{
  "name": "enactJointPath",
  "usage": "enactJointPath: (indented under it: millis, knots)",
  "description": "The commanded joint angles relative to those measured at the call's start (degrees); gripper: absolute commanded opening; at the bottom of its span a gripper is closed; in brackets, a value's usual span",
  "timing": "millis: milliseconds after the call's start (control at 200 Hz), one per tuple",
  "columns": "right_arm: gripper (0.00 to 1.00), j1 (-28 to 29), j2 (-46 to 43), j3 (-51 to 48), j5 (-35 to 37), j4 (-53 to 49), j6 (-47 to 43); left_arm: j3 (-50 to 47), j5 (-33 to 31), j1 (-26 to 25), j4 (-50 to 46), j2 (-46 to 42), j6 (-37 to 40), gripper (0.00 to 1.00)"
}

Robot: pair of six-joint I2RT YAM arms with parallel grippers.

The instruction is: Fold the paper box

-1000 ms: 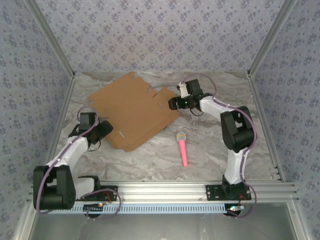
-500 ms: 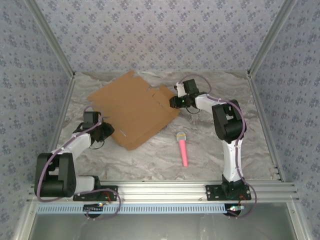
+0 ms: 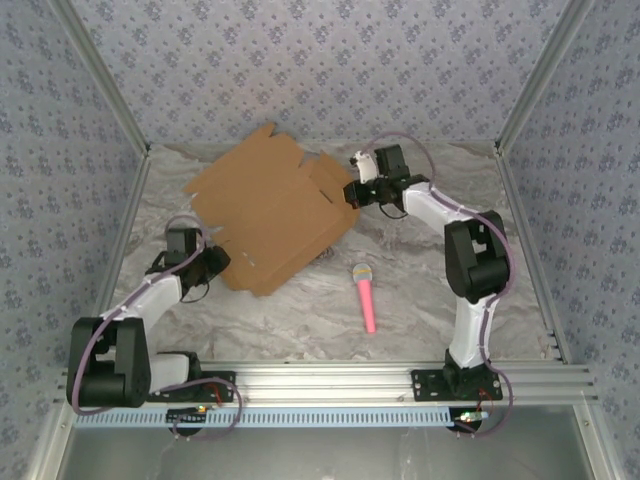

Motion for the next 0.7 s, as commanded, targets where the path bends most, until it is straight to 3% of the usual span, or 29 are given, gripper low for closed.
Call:
enactJointPath:
  millis: [0, 225, 270, 330, 425, 565, 695]
  knots:
    - [0.00, -0.5, -4.5, 0.1, 0.0, -8.5, -8.7, -0.4, -5.8, -0.3, -4.4, -3.1, 2.3, 0.51]
    - [0.00, -2.2, -14.2, -1.2, -1.5, -9.3, -12.3, 4.9, -17.2, -0.4, -12.6, -16.0, 6.5, 0.66]
    - [0.00, -2.0, -15.8, -0.5, -2.0, -9.3, -12.4, 7.2, -17.0, -0.4, -12.4, -18.5, 7.8, 0.76]
    - [0.00, -2.0, -17.6, 0.9, -2.7, -9.5, -12.4, 10.9, -15.1, -0.8, -10.7, -20.4, 9.6, 0.82]
    - [0.00, -1.9, -19.5, 3.6, -4.0, -10.2, -12.0, 18.1, -8.3, -1.9, -5.5, -19.4, 13.7, 0.83]
    - [0.00, -1.5, -20.9, 8.0, -6.6, -12.6, -13.0, 34.3, 1.0, -5.7, -4.3, -10.8, 22.3, 0.80]
    - [0.00, -1.5, -22.2, 11.6, -8.2, -15.9, -15.4, 49.5, 5.4, -12.1, -8.8, -2.6, 36.3, 0.78]
